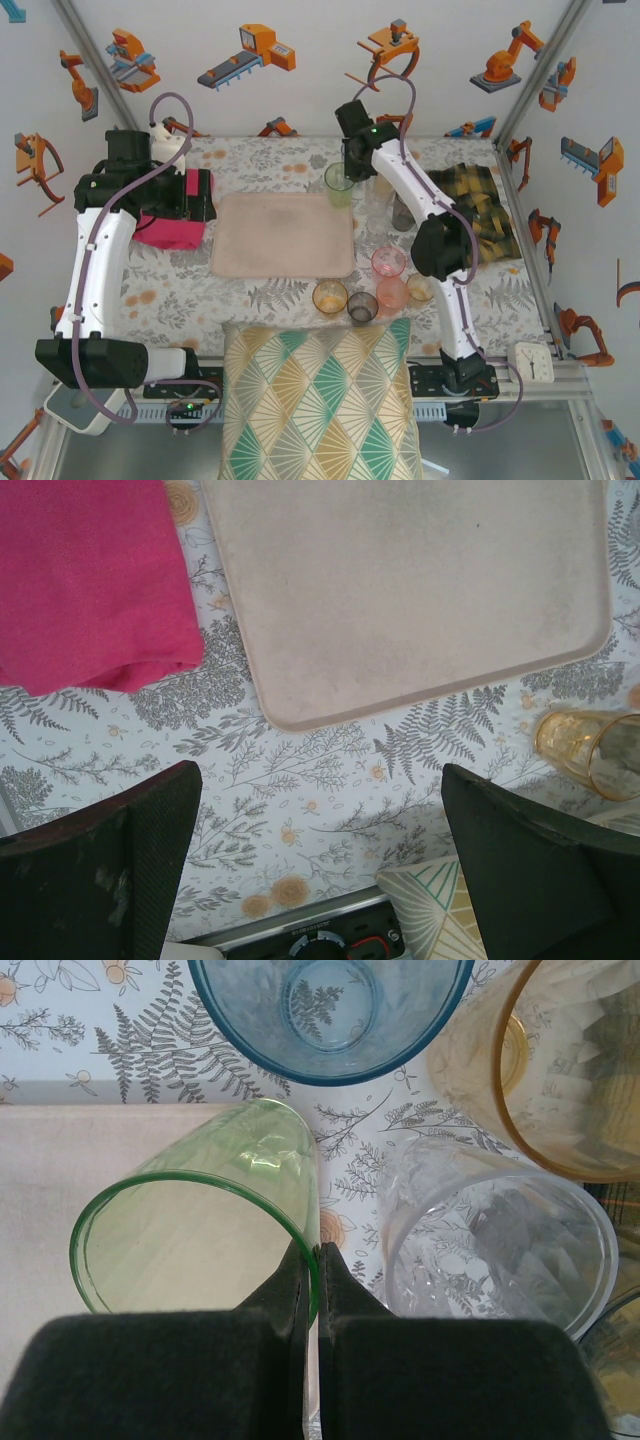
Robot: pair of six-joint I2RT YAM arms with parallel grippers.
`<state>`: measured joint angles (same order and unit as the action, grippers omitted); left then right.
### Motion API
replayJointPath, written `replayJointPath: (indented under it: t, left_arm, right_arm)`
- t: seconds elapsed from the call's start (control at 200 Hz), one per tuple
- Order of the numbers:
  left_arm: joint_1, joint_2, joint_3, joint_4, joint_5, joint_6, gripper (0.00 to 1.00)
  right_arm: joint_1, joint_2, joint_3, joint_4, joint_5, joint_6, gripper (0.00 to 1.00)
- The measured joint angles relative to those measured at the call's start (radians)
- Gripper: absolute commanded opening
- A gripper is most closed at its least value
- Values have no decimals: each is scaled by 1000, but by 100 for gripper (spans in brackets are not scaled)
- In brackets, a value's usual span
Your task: Place the glasses into the tray
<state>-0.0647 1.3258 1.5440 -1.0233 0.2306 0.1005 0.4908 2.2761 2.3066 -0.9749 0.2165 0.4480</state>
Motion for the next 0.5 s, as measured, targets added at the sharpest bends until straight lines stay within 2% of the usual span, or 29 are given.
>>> replayJointPath:
  t: [0.3,0.501]
  left_arm:
    - [0,1,0,2,2,0,97]
    - [0,1,-11,7,3,0,97]
  right_arm:
    - [0,0,-21,5,-22,7,3]
    - [0,0,-24,8,-29,16,15]
